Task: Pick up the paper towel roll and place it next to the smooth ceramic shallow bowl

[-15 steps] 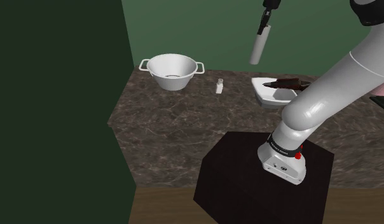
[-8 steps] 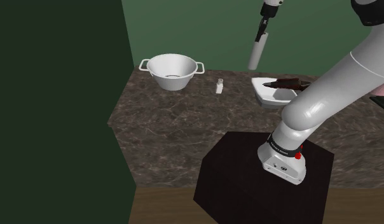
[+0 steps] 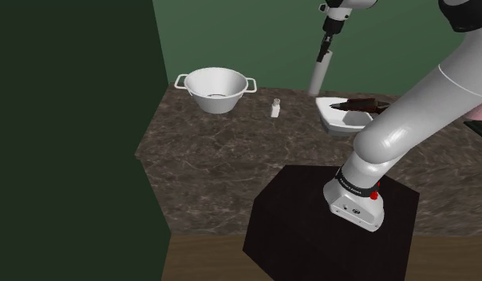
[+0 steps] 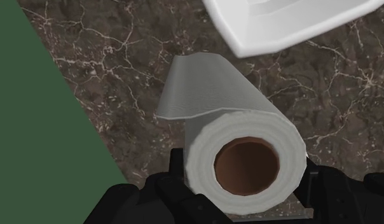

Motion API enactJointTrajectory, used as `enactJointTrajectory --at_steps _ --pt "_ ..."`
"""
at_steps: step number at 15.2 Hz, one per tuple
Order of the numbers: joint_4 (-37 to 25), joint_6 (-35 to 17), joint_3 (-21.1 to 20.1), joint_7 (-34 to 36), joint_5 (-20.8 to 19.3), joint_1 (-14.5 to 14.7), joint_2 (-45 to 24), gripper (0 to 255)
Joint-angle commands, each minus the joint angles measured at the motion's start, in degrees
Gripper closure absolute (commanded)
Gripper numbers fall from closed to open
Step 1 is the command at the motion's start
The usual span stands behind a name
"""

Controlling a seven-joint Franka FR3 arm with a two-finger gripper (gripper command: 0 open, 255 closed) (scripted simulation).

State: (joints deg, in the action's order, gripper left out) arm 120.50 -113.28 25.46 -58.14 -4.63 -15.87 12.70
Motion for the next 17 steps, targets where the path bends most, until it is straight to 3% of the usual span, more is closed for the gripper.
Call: enactJointTrajectory --at_steps 1,17 --pt "1.38 -1.59 0.17 -0.15 0.02 -0.07 -0.18 255" --pt "9.96 -14.04 1.42 -1.62 1.55 -0.06 -4.37 255"
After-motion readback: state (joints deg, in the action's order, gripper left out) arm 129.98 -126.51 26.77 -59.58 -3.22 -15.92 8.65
